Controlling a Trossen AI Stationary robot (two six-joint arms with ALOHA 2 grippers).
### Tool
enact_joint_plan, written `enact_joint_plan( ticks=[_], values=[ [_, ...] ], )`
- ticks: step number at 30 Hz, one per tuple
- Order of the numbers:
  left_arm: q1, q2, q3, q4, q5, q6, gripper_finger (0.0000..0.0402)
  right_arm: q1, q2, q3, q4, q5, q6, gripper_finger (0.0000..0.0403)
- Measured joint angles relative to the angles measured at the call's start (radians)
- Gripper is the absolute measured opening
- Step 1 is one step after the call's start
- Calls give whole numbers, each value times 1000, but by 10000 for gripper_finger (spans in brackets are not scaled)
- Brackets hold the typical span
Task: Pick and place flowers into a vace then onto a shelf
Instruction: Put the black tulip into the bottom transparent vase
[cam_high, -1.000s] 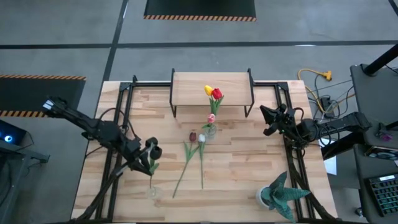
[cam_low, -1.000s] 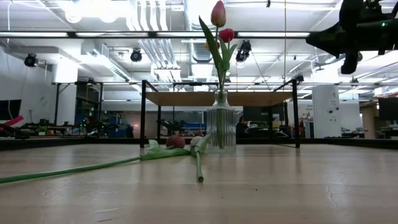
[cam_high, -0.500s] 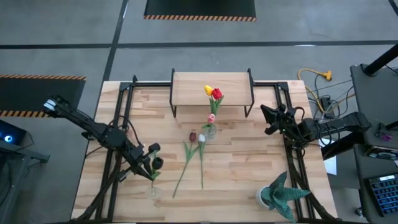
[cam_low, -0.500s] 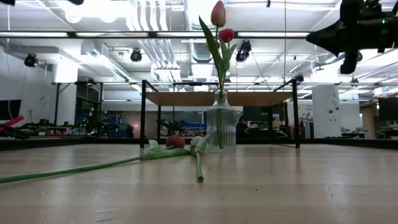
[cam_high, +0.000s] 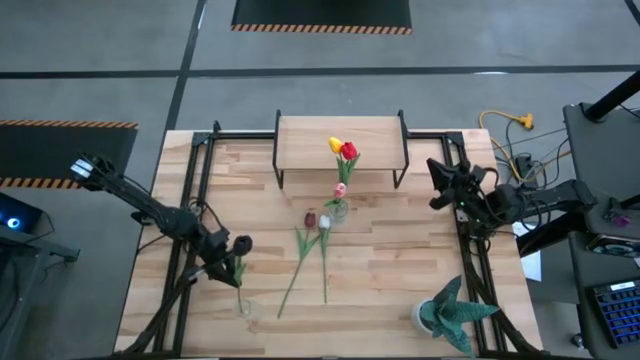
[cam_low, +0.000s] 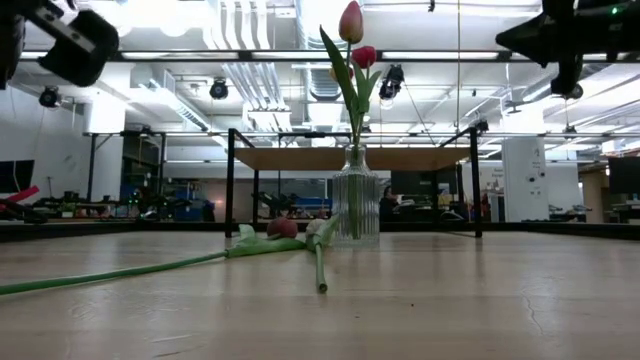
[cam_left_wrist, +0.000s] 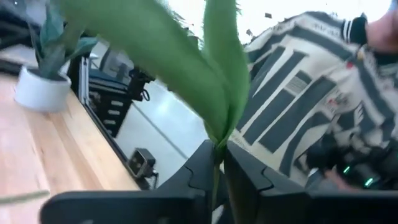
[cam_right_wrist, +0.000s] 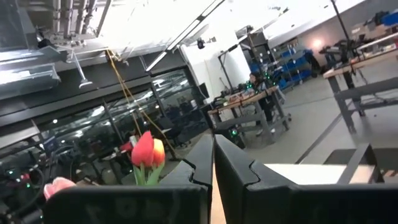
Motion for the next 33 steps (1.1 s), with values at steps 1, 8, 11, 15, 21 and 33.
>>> enact_joint_plan(
  ticks=[1,8,11,15,21,33],
  values=[
    [0,0,-5,10,-5,-31,27,0,0,7,0,0,-10,9],
    [0,2,29,16,-24,-83,97,1,0,30,-3,0,-24,8],
    [0,1,51,15,-24,-84,127,1,1,30,-4,0,-21,9],
    [0,0,78,14,-24,-84,156,1,1,29,-25,-1,-12,8],
    [0,0,116,13,-23,-84,182,1,1,27,-37,-1,-11,9],
    [0,-1,177,-11,-22,-84,221,1,1,27,-55,-1,-14,9]
  ],
)
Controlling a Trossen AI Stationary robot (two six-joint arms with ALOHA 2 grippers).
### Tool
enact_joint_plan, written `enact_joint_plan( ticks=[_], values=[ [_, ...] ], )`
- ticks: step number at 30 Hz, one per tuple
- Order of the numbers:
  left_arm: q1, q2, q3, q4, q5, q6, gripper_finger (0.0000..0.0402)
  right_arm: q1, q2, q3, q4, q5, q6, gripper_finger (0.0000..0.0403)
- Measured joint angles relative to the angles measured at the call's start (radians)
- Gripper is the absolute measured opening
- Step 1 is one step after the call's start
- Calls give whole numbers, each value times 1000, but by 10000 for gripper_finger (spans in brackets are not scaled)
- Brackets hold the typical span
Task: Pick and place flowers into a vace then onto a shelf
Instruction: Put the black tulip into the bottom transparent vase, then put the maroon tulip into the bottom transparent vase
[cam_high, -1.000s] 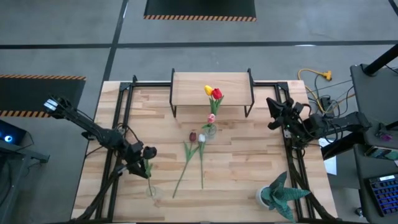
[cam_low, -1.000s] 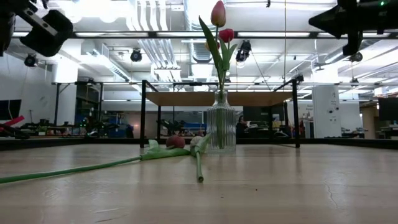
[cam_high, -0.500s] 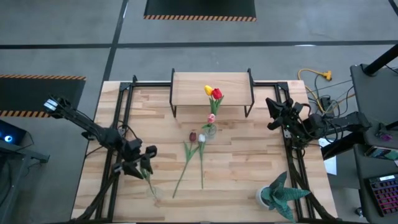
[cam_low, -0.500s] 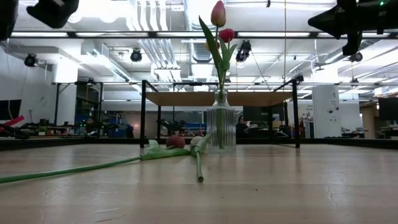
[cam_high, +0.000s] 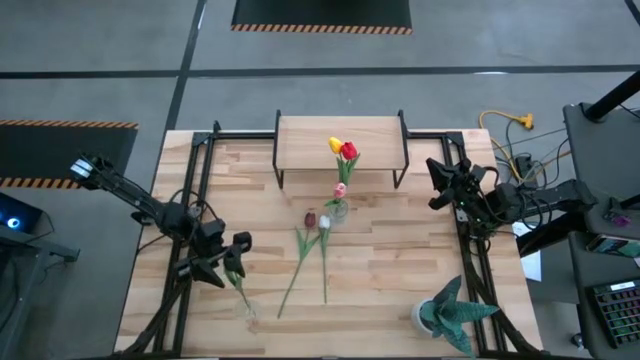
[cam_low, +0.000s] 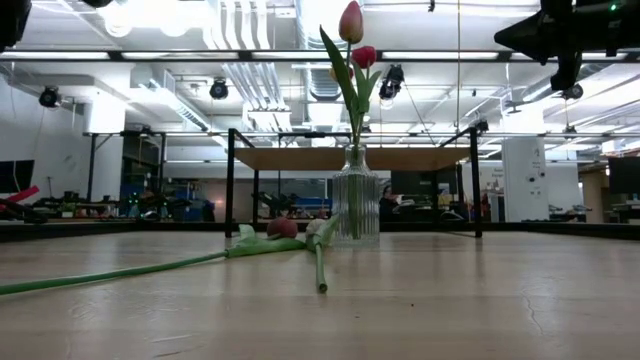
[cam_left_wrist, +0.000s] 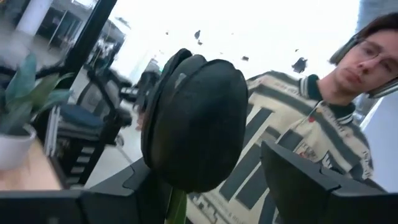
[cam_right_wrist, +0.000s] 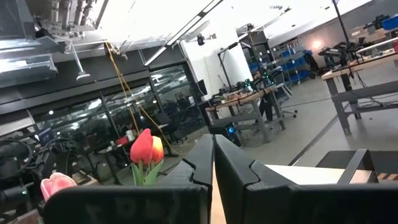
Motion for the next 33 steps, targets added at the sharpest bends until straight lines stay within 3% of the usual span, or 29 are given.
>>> enact_joint_plan(
  ticks=[11,23,33],
  values=[
    [1,-4,-15,-261,24,-11,224,0,0,0,0,-7,14,9],
    [3,-26,-7,-271,23,-60,223,0,0,0,0,-7,26,8],
    [61,-164,-5,-339,-29,-55,223,0,0,-1,-15,-7,26,8]
  ],
)
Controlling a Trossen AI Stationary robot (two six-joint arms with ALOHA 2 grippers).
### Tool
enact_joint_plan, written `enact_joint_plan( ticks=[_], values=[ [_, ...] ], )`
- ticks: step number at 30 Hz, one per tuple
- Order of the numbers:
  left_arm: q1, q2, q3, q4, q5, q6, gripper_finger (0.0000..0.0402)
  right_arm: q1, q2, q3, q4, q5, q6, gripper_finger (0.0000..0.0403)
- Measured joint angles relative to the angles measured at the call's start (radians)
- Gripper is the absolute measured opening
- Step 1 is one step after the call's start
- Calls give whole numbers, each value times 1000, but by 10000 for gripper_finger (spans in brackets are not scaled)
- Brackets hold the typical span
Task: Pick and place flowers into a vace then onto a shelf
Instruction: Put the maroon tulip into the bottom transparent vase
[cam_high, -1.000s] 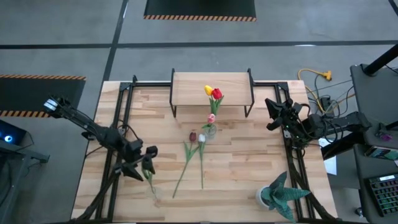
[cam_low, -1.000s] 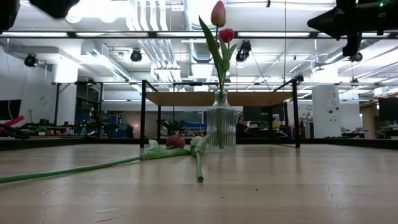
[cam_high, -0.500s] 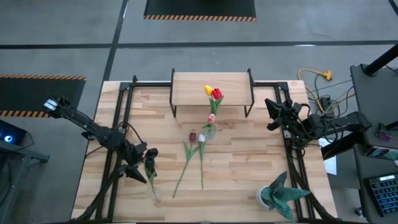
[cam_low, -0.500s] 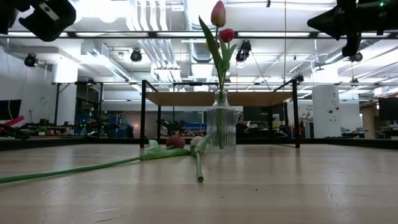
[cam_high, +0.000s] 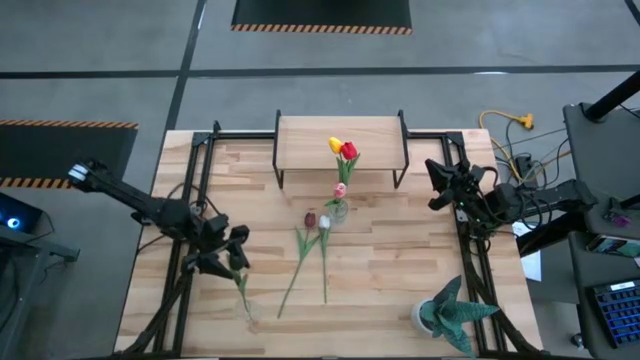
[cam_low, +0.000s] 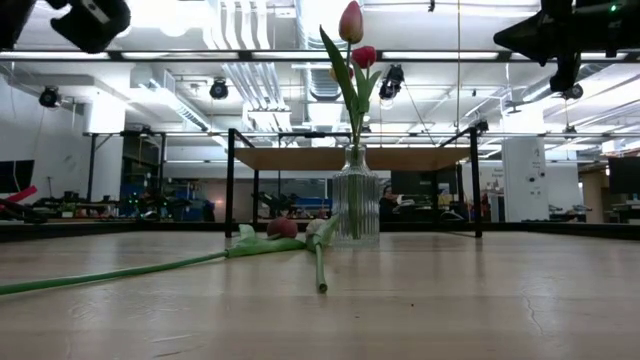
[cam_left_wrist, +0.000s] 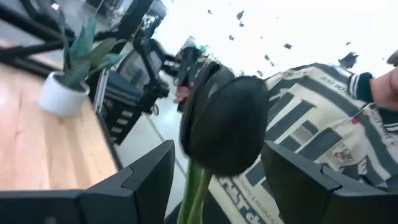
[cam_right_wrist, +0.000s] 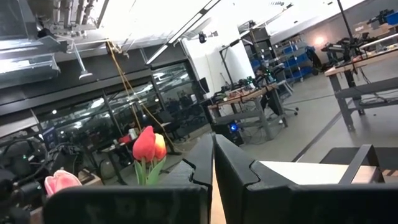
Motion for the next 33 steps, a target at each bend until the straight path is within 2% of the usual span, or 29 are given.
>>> enact_joint_plan(
  ticks=[5,12,18,21,24,27,33],
  values=[
    [0,-87,1,-163,-7,0,223,0,0,0,-14,-3,25,9],
    [3,-178,2,-175,-16,0,223,0,0,0,-41,-23,46,8],
    [4,-258,2,-255,-18,0,223,0,1,0,-41,-26,44,9],
    [5,-292,2,-258,-53,0,223,0,1,0,-41,-26,45,9],
    [5,-325,4,-243,-141,9,223,0,1,0,-40,-26,45,9],
    [5,-337,39,-237,-261,80,223,0,1,0,-40,-26,45,9],
    [5,-271,190,-242,-571,297,223,0,1,0,-40,-26,42,9]
  ],
)
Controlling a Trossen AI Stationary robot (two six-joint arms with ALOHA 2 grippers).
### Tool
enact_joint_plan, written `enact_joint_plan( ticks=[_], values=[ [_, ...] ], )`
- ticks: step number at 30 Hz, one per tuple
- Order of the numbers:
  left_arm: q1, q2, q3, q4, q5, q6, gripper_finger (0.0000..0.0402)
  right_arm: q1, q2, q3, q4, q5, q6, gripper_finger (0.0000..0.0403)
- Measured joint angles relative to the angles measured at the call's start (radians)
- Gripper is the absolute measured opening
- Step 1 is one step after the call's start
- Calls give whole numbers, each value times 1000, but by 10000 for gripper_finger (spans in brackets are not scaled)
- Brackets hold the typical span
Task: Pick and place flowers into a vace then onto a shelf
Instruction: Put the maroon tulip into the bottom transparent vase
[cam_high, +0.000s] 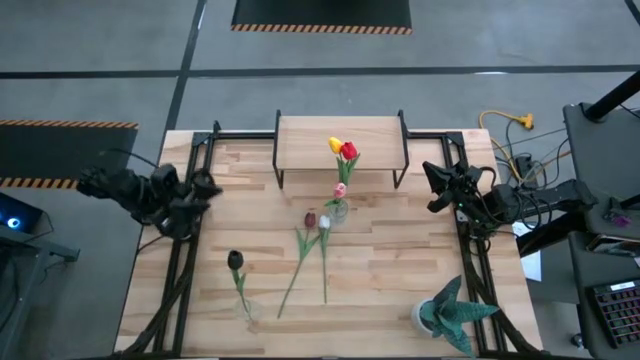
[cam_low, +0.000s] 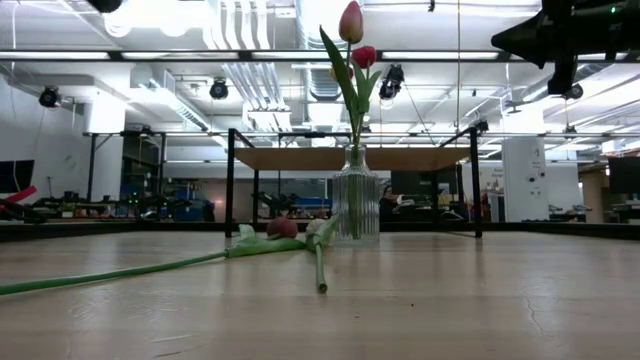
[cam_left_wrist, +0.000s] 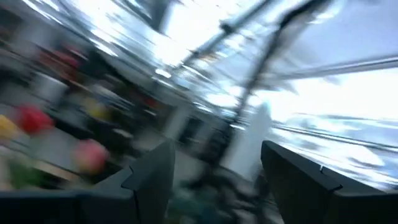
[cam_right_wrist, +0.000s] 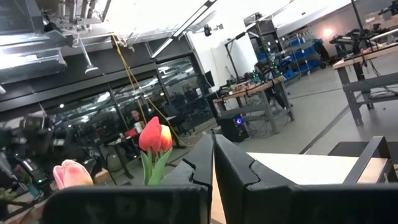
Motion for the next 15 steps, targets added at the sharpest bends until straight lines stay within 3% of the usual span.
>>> enact_joint_plan(
  ticks=[4,8,12,15],
  values=[
    [1,128,159,-50,-125,139,223,0,0,0,1,0,7,8],
    [1,288,344,-191,-252,156,223,0,0,0,2,0,8,9],
    [2,432,534,-406,-396,73,223,0,0,3,3,0,9,8],
    [15,540,669,-562,-407,-27,223,0,-2,10,6,0,24,8]
  ],
)
